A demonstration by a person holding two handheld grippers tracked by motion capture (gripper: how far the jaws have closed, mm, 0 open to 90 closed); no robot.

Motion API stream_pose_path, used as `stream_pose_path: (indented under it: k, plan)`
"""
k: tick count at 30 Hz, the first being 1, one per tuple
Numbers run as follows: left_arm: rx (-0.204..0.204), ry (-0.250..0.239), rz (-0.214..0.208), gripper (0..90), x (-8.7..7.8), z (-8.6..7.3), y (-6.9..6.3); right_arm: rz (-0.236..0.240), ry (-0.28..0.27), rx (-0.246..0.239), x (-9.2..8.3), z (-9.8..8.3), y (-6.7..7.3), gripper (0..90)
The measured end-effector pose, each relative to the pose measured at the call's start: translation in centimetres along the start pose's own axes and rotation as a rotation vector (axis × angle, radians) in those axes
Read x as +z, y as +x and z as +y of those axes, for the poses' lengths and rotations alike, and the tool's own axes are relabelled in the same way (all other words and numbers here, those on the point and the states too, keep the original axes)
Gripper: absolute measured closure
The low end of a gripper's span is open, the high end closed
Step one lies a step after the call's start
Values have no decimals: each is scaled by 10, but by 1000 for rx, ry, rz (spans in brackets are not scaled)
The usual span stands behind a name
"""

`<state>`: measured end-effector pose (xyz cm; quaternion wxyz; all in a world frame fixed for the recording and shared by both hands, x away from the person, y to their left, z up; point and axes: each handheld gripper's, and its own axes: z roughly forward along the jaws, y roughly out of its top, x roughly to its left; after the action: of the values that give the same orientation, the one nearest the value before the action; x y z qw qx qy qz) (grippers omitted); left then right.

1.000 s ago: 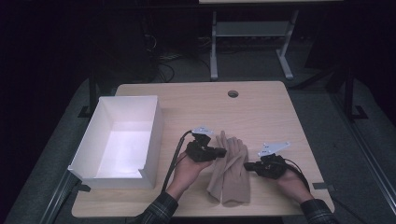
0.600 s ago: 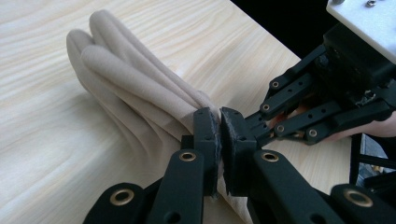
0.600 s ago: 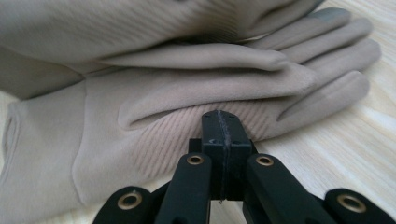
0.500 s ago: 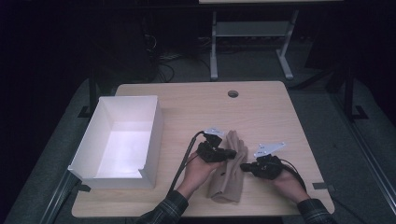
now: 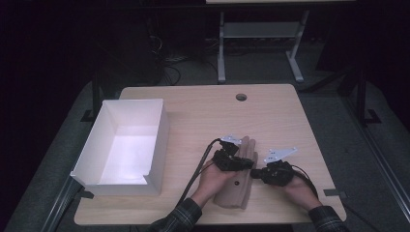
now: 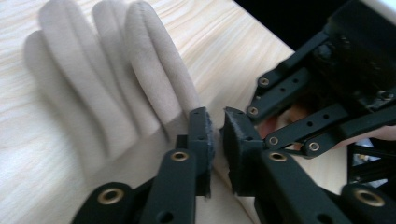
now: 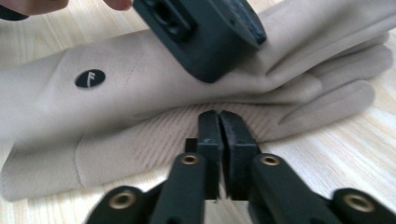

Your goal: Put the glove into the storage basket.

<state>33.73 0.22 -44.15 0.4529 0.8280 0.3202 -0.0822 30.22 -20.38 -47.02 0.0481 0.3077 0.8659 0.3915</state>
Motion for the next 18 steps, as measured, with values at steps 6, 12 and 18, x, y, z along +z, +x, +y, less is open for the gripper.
stream_pose_path:
  k: [6, 12, 18]
  plan:
    - [47, 22, -19, 866, -5, -4, -12, -33, -4, 21, -15, -8, -11, 666]
    - [68, 68, -22, 886, 2, -18, -17, -139, -30, 78, -28, -21, -32, 477]
    - [81, 105, -23, 890, 12, -27, -23, -224, -46, 78, -24, -27, -40, 314]
